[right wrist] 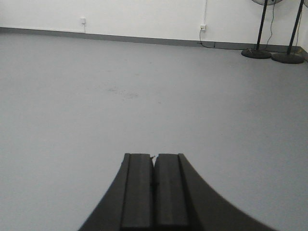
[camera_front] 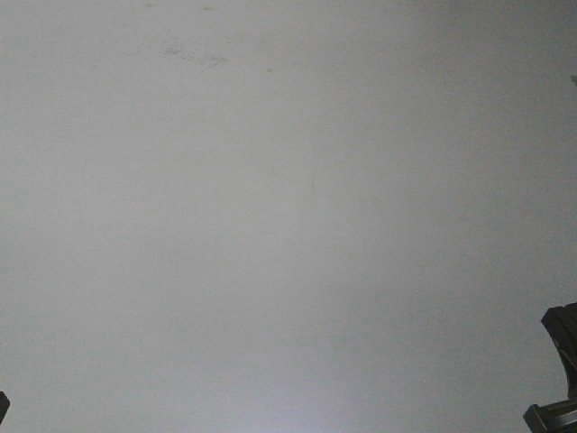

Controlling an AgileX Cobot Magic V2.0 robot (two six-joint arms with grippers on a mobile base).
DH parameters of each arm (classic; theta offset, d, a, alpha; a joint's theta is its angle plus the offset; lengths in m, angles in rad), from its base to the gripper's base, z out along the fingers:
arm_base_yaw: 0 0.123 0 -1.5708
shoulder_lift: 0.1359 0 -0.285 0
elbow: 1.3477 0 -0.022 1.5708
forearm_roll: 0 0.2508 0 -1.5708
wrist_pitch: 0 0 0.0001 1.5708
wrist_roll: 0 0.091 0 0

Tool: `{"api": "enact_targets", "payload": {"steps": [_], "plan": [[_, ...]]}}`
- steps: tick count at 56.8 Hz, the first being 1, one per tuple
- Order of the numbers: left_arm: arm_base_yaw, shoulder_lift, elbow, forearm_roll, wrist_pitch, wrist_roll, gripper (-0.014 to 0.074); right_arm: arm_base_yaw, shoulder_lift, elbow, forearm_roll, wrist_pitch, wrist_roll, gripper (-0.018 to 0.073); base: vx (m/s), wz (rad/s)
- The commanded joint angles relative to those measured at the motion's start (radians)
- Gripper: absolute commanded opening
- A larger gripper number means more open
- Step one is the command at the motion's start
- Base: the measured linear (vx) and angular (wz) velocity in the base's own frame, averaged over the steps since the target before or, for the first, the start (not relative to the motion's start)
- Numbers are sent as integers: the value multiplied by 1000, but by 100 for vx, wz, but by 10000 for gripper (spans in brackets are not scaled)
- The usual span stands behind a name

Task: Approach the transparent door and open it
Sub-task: 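Drive the base forward across the grey floor toward the wooden platform, then turn and drive the base up to the white-framed glass sliding door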

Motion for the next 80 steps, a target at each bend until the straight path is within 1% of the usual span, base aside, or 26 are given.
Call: {"api": "enact_targets", "payload": {"steps": [1, 34, 80], "plan": [[-5, -15, 8, -8, -77, -4, 3, -4, -16, 4, -6, -85, -3, -4, 42, 15], [-5, -15, 8, -8, -77, -4, 3, -4, -16, 4, -6, -85, -3, -4, 44, 20], [-5, -15, 8, -8, -77, -4, 3, -4, -16, 4, -6, -85, -3, -4, 49, 28]]}}
